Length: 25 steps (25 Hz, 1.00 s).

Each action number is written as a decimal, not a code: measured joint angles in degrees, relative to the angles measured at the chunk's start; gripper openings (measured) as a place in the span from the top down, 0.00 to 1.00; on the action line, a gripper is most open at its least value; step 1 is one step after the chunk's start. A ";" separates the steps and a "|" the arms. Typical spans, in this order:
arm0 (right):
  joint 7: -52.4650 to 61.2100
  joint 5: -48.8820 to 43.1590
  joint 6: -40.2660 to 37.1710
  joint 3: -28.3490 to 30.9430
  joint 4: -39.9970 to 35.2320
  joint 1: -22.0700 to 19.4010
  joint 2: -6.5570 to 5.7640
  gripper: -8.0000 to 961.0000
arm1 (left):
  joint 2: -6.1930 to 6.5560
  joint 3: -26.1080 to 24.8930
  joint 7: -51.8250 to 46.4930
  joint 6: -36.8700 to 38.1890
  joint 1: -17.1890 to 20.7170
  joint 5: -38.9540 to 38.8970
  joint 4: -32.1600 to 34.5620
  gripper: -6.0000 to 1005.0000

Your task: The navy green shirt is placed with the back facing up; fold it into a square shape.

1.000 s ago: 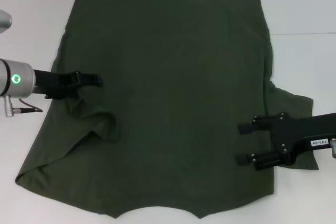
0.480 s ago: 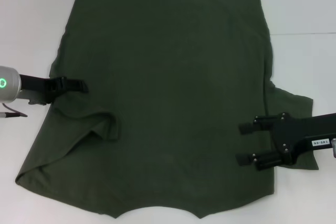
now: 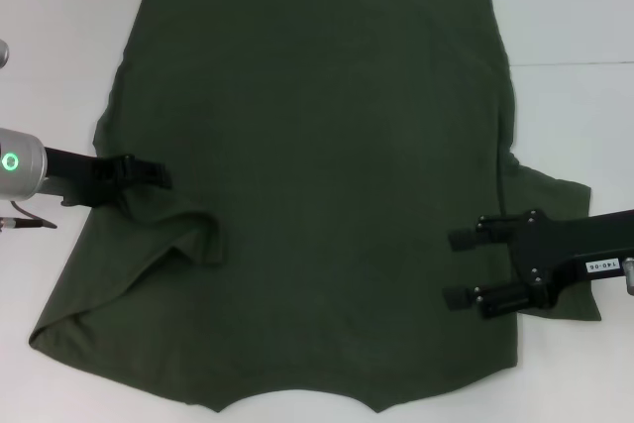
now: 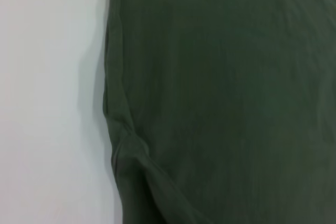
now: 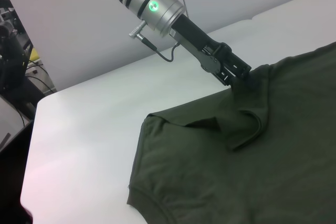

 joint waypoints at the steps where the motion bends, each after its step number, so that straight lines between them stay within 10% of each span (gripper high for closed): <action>1: 0.00 0.00 0.02 0.00 0.00 0.00 0.00 0.06 | 0.00 0.04 0.00 0.00 0.00 0.02 -0.02 0.13; 9: 0.00 0.00 0.09 0.00 0.01 -0.06 0.00 0.06 | -0.14 0.20 -0.56 -0.45 0.22 0.60 0.10 0.25; 17: -0.04 -0.05 0.02 0.00 0.01 -0.09 0.01 0.06 | -0.28 0.31 -0.72 -1.87 0.38 1.06 0.26 0.57; 25: -0.01 -0.09 0.04 0.00 0.01 0.01 0.14 0.06 | -0.35 0.58 -1.44 -2.45 0.38 2.00 0.25 0.60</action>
